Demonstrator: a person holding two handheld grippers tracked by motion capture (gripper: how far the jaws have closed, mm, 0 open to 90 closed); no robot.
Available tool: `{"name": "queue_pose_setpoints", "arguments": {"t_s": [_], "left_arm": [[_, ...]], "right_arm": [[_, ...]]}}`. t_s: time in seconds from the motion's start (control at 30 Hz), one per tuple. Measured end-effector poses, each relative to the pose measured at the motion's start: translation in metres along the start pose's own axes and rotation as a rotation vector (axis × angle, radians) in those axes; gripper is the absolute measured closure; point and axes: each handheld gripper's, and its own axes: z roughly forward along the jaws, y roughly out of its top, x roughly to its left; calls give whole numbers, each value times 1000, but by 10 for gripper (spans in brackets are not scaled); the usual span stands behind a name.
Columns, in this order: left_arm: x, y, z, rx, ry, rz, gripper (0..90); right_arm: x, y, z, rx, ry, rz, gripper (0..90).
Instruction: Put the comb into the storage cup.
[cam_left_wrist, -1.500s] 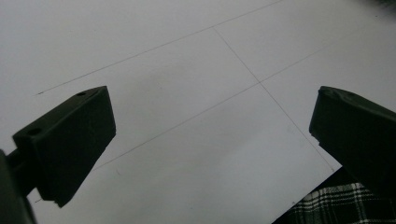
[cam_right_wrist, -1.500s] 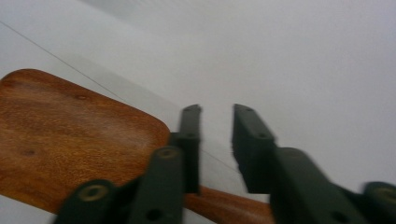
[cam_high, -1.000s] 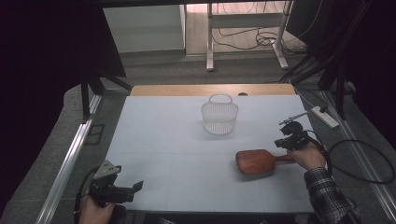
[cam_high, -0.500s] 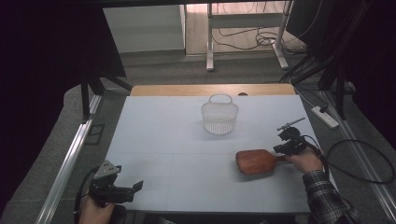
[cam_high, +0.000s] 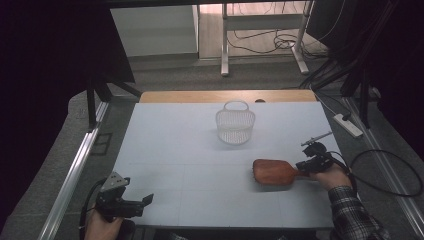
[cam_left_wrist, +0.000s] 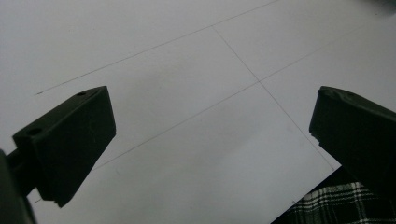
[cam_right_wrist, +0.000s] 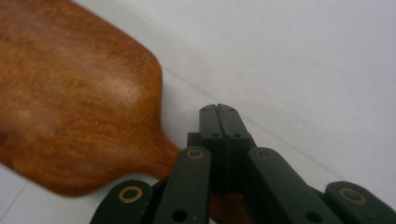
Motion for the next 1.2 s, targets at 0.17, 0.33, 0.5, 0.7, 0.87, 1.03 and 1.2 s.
{"name": "queue_pose_setpoints", "arguments": {"t_s": [0.17, 0.33, 0.5, 0.7, 0.87, 1.03, 1.2], "left_arm": [[0, 0, 0, 1, 0, 0, 5], [0, 0, 0, 2, 2, 2, 6], [0, 0, 0, 3, 4, 3, 5], [-1, 0, 1, 5, 5, 5, 6], [-1, 1, 1, 7, 5, 6, 6], [-1, 1, 1, 9, 5, 8, 6], [-1, 1, 1, 8, 5, 9, 6]], "right_arm": [[3, -10, -5, -5, 14, -10, 899], [6, -21, -9, -2, 15, -21, 899], [11, -29, -13, -1, 26, -21, 898], [21, -38, -17, 1, 45, -39, 899], [27, -42, -22, -6, 53, -43, 899], [35, -48, -25, -2, 62, -48, 899], [37, -49, -25, 0, 58, -53, 899]]}}
